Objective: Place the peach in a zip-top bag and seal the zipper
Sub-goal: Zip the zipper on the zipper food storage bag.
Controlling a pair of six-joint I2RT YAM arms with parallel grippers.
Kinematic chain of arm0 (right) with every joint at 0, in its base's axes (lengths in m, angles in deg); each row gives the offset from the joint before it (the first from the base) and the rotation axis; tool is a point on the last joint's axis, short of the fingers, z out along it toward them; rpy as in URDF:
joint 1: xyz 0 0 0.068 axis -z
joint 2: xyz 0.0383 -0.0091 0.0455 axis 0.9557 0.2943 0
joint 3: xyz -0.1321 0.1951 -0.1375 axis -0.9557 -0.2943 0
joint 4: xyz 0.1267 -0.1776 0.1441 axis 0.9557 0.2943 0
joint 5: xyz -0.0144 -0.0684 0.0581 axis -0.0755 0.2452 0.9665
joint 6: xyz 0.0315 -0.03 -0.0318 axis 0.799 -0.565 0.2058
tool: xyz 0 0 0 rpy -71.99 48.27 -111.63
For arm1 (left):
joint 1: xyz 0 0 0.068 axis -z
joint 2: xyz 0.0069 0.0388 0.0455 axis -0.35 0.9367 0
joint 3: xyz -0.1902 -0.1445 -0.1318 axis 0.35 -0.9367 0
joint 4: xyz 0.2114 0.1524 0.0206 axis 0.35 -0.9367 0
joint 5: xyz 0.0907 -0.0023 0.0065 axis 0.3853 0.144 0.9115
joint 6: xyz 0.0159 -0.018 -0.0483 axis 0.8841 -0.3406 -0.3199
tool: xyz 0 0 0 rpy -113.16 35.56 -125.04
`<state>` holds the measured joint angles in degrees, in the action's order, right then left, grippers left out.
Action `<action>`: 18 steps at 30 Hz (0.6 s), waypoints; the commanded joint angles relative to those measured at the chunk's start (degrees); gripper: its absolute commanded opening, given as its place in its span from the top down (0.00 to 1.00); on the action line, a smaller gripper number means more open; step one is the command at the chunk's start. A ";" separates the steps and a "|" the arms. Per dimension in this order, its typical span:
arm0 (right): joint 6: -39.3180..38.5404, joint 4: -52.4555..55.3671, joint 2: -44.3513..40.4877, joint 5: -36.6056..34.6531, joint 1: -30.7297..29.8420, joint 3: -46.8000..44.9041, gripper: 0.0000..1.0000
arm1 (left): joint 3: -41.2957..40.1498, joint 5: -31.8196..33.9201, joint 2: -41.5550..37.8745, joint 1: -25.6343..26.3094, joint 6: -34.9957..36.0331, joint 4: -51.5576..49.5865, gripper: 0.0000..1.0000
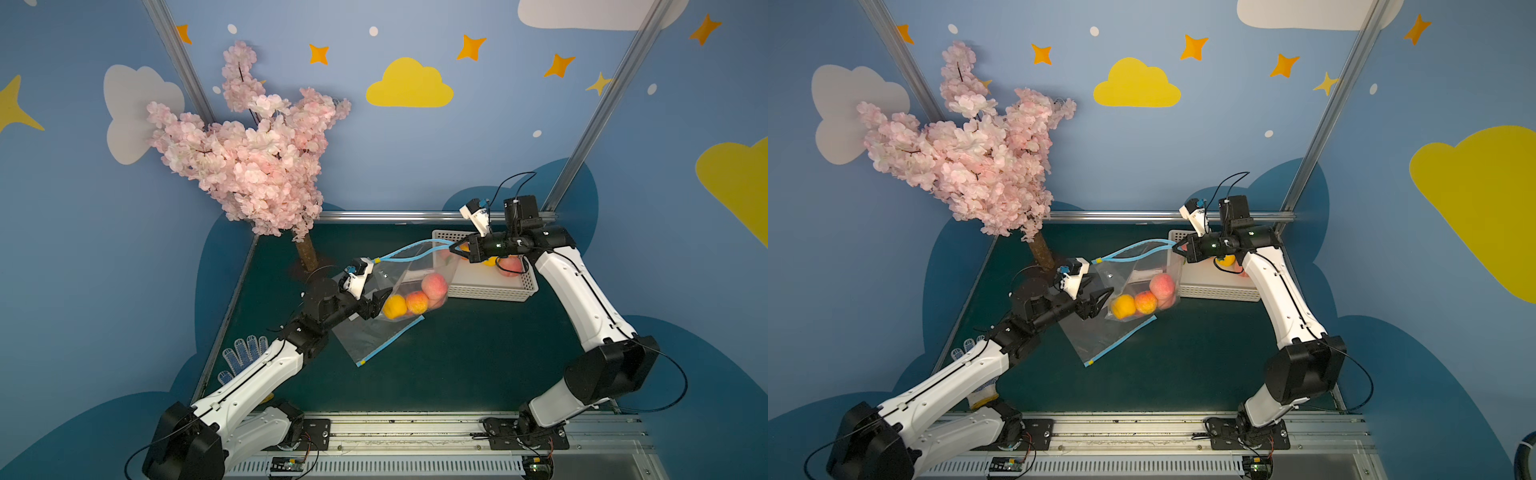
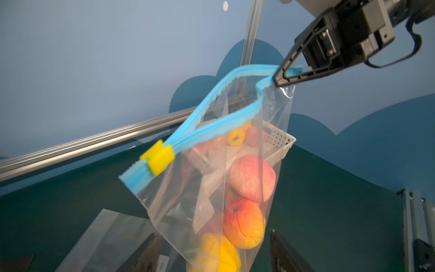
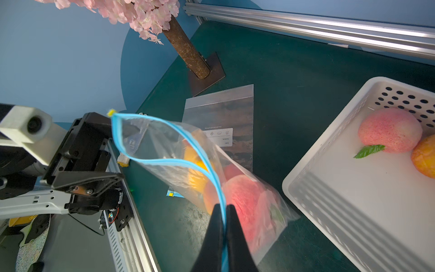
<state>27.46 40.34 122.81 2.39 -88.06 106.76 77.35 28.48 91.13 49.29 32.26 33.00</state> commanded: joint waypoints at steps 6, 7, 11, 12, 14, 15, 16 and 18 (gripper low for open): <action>-0.13 0.18 -0.48 1.61 -0.22 0.41 1.00 | 0.35 -2.55 1.08 -1.41 -3.12 5.80 0.30; -0.15 0.12 -0.53 1.84 -0.23 0.41 1.00 | 0.08 -2.55 1.32 -1.63 -3.49 6.16 0.30; -0.64 0.05 -1.15 3.39 -0.28 -0.30 1.00 | -0.73 -0.57 3.54 -3.60 -6.93 7.62 0.27; -1.03 0.10 -1.59 3.77 -0.25 -0.64 1.00 | -0.52 -0.82 4.44 -4.44 -7.99 7.91 0.26; -1.71 -0.11 -2.65 4.94 -0.24 -2.02 1.00 | -0.10 -2.50 6.71 -6.07 -9.60 9.58 0.23; -1.95 -0.29 -3.22 5.43 -0.29 -2.94 1.00 | 0.26 -5.88 8.16 -6.85 -9.80 10.72 0.21; -2.18 -0.40 -3.65 5.64 -0.24 -3.62 1.00 | 0.45 -7.26 9.43 -7.50 -9.95 11.59 0.18; -2.49 -0.43 -4.37 5.87 -0.26 -4.87 1.00 | 0.73 -11.67 11.92 -9.01 -10.22 14.55 0.14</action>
<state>26.32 39.94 120.77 6.18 -88.04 103.20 77.35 23.19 100.79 41.74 24.00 42.53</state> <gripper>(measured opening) 0.049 0.850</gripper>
